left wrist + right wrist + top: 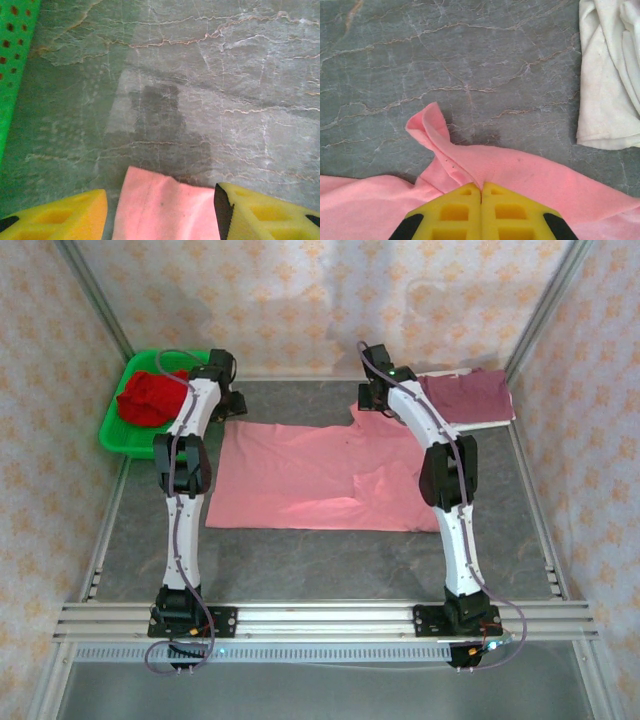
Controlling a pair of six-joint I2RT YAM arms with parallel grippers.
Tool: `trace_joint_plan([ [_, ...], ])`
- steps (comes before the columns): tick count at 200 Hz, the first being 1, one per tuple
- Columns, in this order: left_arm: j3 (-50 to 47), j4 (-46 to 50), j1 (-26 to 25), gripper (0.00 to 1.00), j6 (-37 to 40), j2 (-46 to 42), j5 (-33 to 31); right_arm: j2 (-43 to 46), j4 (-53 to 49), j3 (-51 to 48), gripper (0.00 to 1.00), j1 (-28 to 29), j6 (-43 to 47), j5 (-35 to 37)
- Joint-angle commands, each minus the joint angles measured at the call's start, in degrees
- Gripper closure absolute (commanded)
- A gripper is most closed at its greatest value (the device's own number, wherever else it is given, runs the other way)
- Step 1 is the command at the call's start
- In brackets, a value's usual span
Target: Fold and stack the t-shirts
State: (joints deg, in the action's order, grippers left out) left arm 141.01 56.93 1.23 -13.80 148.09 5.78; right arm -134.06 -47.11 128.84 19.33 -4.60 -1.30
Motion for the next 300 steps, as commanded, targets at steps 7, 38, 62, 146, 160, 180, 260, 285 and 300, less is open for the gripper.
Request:
trace_joint_plan([
  [7,2.0,1.2,0.1,0.41,0.2,2.4,1.2,5.4,1.9,-1.5,1.0,-0.1,0.5,1.5],
  [38,2.2,1.2,0.1,0.42,0.2,3.5,1.6,7.4,2.6,-2.8,1.0,-0.1,0.7,2.5],
  [62,2.3,0.6,0.1,0.55,0.1,4.3,1.7,8.6,2.5,-2.9,1.0,-0.1,1.0,3.6],
  [146,3.4,1.2,0.1,0.99,0.9,3.9,-0.7,10.2,1.4,-3.5,1.0,-1.2,2.0,5.8],
  [160,3.4,1.5,0.1,1.0,1.0,3.1,-1.1,10.4,1.4,-3.8,1.0,-1.4,1.9,5.9],
  [180,1.7,0.9,0.0,1.0,1.1,0.1,-1.9,11.0,1.3,-3.9,1.0,-2.0,2.0,6.0],
  [260,-18.9,-10.5,0.0,1.0,2.9,-17.2,-6.7,20.5,9.3,-15.8,1.0,-4.6,9.1,6.4],
  [285,-22.0,-12.1,0.0,1.0,3.3,-19.6,-7.4,23.9,12.1,-20.7,1.0,-5.5,9.1,4.6],
  [300,-24.5,-13.3,0.0,1.0,2.9,-21.1,-7.7,25.8,13.7,-23.7,1.0,-5.4,9.1,3.2],
])
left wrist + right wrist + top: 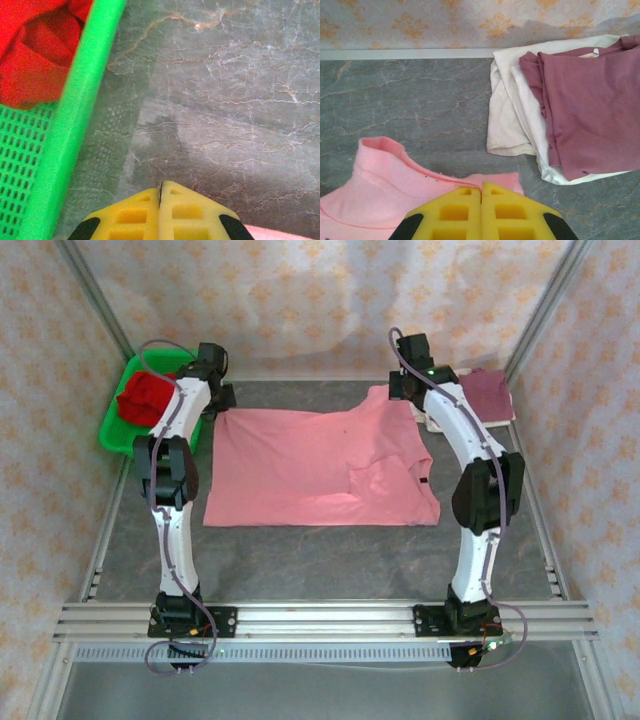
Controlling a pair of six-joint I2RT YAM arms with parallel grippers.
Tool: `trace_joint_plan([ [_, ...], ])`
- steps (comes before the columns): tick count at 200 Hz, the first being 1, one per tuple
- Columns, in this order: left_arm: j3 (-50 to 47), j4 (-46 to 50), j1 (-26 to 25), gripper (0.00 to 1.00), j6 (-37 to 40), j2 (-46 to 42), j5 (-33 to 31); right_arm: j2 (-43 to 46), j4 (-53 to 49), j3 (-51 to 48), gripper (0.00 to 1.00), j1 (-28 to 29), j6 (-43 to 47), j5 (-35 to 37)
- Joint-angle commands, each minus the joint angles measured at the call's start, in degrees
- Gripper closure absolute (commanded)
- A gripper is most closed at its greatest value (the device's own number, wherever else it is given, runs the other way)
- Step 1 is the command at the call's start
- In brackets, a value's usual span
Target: Fold and stack the t-shirts
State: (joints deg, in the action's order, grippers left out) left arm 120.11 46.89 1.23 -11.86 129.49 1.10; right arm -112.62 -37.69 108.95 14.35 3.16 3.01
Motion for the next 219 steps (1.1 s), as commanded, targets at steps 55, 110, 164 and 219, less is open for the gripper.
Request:
trace_joint_plan([
  [55,-16.2,-10.1,-0.1,1.0,0.3,-8.6,-4.9,9.4,9.5,-14.4,1.0,-0.5,-1.6,-4.6],
  [110,-22.9,-12.7,-0.9,1.0,-0.2,-12.9,-7.0,15.0,11.2,-21.6,1.0,-0.5,-3.5,-5.3],
  [164,-31.6,-16.3,-1.8,1.0,-1.3,-16.6,-9.3,21.9,14.6,-32.6,1.0,-0.5,-5.0,-3.8],
  [219,-37.1,-17.3,-1.9,1.0,-2.7,-21.8,-11.2,25.4,15.5,-37.2,1.0,-0.5,-6.6,-6.5],
])
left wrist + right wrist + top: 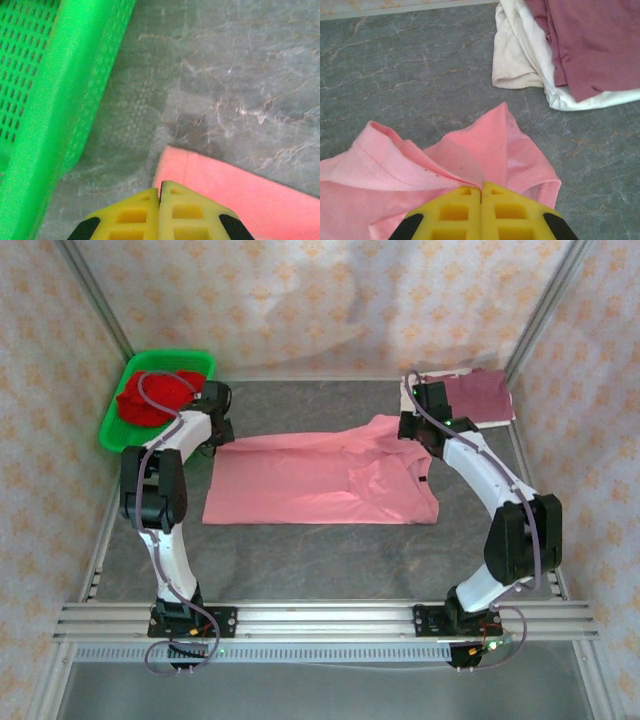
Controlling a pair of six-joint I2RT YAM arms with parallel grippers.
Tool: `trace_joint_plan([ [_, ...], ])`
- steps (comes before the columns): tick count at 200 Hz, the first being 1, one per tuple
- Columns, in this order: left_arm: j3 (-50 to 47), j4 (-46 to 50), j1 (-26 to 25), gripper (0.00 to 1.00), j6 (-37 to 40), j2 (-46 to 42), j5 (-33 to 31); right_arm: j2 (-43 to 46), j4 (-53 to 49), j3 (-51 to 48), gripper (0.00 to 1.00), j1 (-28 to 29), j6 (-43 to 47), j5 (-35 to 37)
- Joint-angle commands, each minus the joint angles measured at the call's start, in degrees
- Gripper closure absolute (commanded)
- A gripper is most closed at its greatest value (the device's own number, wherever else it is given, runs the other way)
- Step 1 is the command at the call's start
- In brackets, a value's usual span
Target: Fold and stack the t-shirts
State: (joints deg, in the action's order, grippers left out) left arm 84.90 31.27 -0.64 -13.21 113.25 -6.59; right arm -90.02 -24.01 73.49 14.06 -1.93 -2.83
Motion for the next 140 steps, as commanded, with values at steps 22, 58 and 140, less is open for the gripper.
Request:
trace_joint_plan([
  [22,-2.8,-1.1,0.0,1.0,-1.4,-5.7,-3.3,3.8,2.1,-3.4,1.0,-0.2,-2.2,-1.2],
  [58,-3.5,-0.9,0.0,1.0,-0.6,-5.5,-4.6,5.9,2.6,-5.1,1.0,-0.2,-2.0,-0.1],
  [140,2.1,0.5,0.0,1.0,-0.2,-1.2,-2.9,1.3,9.8,-0.3,1.0,-0.2,3.5,-0.1],
])
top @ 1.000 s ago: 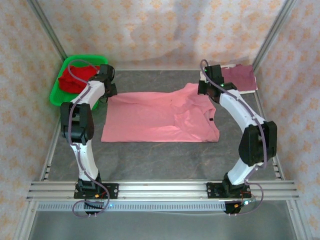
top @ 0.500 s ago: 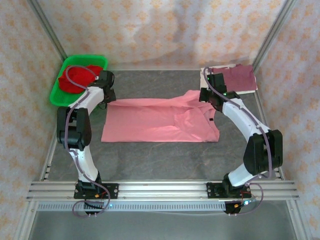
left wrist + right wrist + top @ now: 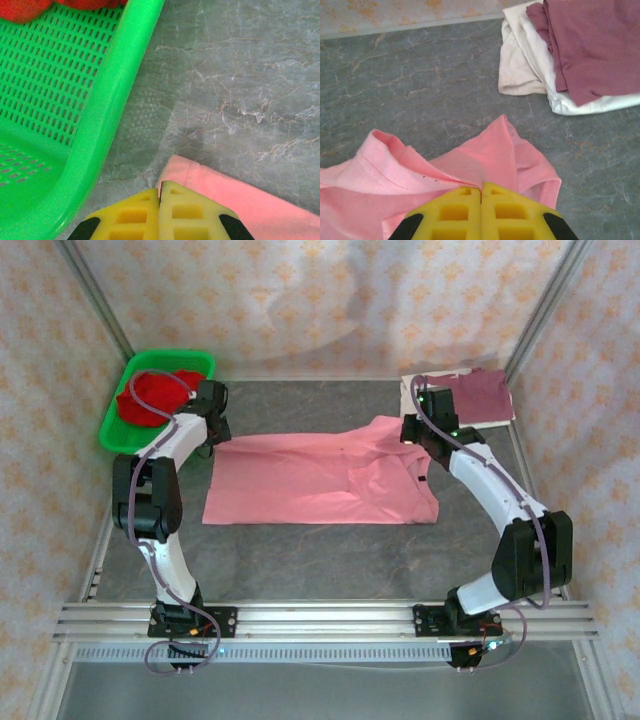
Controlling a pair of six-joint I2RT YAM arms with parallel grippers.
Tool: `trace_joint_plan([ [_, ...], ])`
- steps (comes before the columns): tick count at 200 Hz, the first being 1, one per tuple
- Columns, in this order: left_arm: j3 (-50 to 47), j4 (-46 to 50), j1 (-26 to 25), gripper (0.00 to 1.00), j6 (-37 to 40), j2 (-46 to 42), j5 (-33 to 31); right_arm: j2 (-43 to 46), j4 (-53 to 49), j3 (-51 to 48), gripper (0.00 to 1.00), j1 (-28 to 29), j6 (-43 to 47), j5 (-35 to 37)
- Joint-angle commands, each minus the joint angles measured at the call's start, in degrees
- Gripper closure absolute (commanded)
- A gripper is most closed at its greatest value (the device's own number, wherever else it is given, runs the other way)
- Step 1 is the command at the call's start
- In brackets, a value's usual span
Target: Fold and stack the t-shirts
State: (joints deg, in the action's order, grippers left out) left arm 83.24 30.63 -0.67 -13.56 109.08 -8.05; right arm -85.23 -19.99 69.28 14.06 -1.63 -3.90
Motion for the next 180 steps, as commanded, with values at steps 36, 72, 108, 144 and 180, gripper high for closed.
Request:
trace_joint_plan([
  [36,10.9,3.5,0.1,1.0,0.7,8.0,-2.5,-11.5,11.3,9.5,1.0,-0.2,8.3,2.2],
  [72,15.8,6.1,0.1,1.0,0.6,10.7,-2.8,-13.5,13.9,11.7,1.0,-0.2,11.5,5.0],
  [108,15.5,7.0,0.1,1.0,0.7,10.2,-4.2,-11.3,16.2,10.6,1.0,-0.2,13.4,6.0],
  [144,15.9,7.9,0.7,1.0,1.4,10.1,-5.2,-11.9,14.5,13.0,1.0,-0.3,15.8,6.8],
  [180,19.7,9.9,0.7,1.0,1.6,11.3,-5.0,-12.2,16.1,13.3,1.0,-0.4,16.1,8.5],
])
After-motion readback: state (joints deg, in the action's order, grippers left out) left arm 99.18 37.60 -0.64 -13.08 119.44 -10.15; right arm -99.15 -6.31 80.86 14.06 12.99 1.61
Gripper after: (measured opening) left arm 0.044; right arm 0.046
